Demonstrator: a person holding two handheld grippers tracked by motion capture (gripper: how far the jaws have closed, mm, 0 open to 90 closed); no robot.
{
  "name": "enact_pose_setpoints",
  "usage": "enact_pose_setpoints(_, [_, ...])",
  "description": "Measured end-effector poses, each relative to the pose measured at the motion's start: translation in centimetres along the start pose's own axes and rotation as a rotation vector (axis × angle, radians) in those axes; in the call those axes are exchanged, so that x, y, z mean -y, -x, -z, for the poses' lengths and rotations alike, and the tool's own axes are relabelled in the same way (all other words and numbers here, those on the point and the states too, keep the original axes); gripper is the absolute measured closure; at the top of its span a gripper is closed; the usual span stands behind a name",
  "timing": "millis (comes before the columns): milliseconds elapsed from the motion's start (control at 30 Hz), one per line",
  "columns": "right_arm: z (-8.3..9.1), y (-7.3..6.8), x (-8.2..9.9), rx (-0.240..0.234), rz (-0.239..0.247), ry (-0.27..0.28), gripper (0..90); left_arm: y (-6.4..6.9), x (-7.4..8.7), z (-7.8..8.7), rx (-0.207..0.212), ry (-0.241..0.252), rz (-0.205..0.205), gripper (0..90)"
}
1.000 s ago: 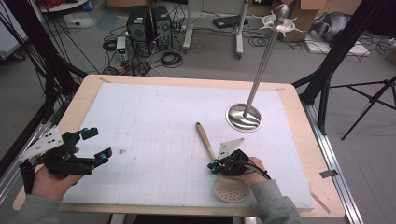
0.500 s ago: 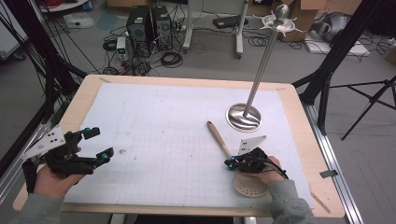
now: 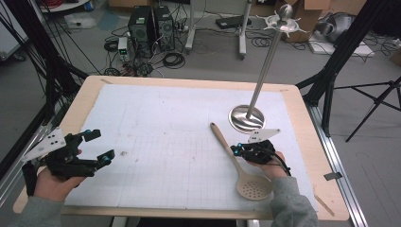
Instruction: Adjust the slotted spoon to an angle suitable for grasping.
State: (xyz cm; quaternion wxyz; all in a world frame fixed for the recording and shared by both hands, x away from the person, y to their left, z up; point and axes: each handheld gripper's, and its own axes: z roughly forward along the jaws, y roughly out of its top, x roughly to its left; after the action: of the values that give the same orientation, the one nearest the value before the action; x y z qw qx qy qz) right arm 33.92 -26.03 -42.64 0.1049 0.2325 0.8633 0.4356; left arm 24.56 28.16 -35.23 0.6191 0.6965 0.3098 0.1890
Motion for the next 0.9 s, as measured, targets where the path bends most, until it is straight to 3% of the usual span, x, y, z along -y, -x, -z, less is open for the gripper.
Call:
enact_pose_setpoints(167, [-0.3,1.3,0.5,0.023,-0.036,-0.025,90.0,0.0,0.2,-0.2,0.002,-0.009,0.000,7.9])
enact_pose_setpoints(267, [-0.4,1.7,0.4,0.009,-0.061,-0.020,90.0,0.0,0.3,-0.2,-0.001,-0.015,0.002,7.9])
enact_pose_setpoints(433, [-1.0,1.8,-0.2,-0.016,-0.042,-0.012,90.0,0.0,0.4,-0.1,-0.003,-0.013,0.003,7.9])
enact_pose_setpoints(600, [-1.5,2.3,-0.3,-0.009,-0.045,-0.027,90.0,0.0,0.4,0.0,-0.002,-0.016,0.004,7.9])
enact_pose_setpoints(900, [-2.4,2.7,0.1,-0.026,-0.022,-0.093,90.0,-0.2,0.6,0.3,-0.011,-0.015,0.012,7.9])
